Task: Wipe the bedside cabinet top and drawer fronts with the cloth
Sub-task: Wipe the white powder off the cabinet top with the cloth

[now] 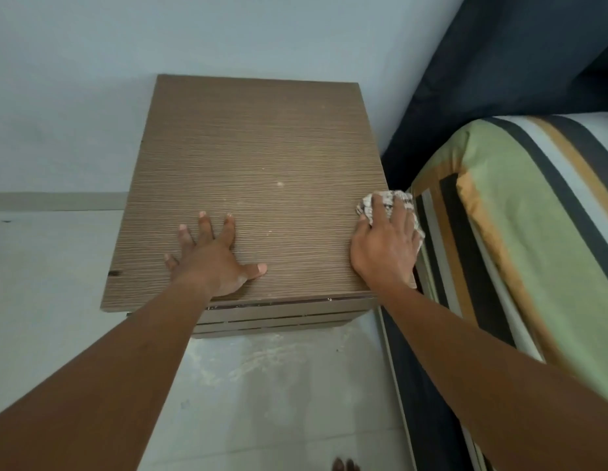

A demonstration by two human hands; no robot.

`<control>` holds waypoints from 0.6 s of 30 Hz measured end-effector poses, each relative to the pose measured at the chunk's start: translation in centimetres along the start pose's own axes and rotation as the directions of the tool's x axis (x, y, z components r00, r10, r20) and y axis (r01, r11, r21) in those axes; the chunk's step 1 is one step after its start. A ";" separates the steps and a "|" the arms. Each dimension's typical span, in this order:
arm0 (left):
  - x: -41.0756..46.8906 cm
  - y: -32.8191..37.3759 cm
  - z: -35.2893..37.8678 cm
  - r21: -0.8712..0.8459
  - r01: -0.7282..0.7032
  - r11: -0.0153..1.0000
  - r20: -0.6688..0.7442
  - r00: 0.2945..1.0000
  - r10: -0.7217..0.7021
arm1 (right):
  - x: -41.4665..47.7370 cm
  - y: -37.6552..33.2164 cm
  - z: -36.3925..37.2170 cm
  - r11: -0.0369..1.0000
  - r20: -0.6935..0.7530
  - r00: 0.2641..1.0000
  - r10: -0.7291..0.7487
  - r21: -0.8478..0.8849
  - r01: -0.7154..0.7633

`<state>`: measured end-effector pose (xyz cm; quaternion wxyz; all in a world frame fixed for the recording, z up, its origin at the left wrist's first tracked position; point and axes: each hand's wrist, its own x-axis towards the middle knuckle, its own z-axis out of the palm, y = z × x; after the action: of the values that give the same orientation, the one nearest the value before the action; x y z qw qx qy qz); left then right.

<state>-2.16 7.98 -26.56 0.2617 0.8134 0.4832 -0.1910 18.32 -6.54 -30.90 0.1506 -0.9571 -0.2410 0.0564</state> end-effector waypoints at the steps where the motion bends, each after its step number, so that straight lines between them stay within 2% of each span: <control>1: -0.1 0.0 0.0 -0.004 -0.001 1.000 -0.001 1.000 0.001 | -1.2 0.5 0.0 1.000 -0.017 1.000 0.017 -0.001 -0.017; 5: 0.0 -0.3 0.2 -0.019 -0.019 1.000 -0.014 1.000 0.019 | -5.1 -0.3 0.7 1.000 -0.049 0.999 0.021 -0.017 -0.022; 8: 0.1 -1.2 0.8 -0.049 -0.061 0.997 -0.061 0.996 0.058 | -6.2 -3.5 1.7 0.998 -0.002 0.998 -0.055 -0.023 0.055; 11: -0.1 -3.7 1.7 -0.087 -0.090 0.992 -0.250 0.966 0.066 | -5.7 -7.5 2.8 0.987 0.071 0.985 -0.158 -0.018 0.160; 14: -0.9 -7.1 2.9 -0.081 -0.078 0.994 -0.449 0.893 0.033 | -4.7 -11.8 4.0 0.961 0.118 0.955 -0.274 0.003 0.275; 18: -2.1 -9.8 4.4 -0.076 -0.053 0.996 -0.598 0.802 -0.003 | -5.5 -17.7 6.1 0.874 0.198 0.854 -0.481 0.035 0.484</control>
<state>-12.06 7.78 -31.20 0.1346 0.8261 0.5381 0.0997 4.52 7.29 -30.86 0.1272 -0.8566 -0.4875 0.1113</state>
